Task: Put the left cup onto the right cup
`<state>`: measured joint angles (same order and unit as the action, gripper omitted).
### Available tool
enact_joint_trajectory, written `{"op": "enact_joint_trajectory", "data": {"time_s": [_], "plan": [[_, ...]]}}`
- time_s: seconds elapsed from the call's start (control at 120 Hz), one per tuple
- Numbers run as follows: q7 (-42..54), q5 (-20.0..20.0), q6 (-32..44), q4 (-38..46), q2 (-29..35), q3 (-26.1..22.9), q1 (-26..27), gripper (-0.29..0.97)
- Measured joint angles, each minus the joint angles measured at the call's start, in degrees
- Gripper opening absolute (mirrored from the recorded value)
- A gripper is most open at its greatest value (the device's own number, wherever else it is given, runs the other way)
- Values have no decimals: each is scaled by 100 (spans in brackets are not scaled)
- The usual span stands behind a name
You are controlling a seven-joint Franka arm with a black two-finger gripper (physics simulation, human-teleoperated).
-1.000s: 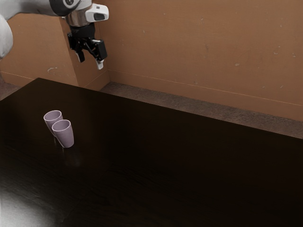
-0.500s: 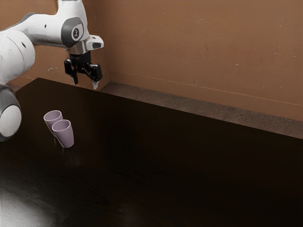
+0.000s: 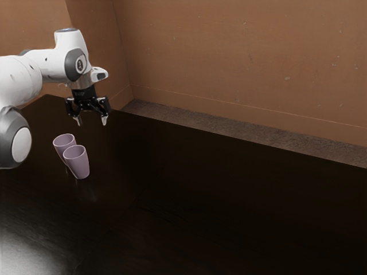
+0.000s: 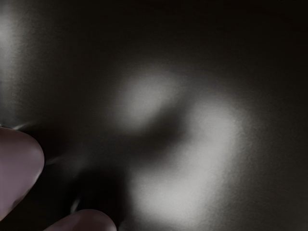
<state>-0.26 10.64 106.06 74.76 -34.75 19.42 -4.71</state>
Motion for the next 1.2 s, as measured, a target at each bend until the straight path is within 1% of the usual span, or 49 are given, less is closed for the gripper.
{"op": "enact_joint_trajectory", "data": {"time_s": [0.233,0.458,0.733,1.2], "plan": [[-165,121,202,256,111,0,-369,66],[-277,148,334,443,115,4,-564,66],[-366,144,452,397,-51,26,-666,66],[-461,315,725,329,-398,26,-672,64]]}}
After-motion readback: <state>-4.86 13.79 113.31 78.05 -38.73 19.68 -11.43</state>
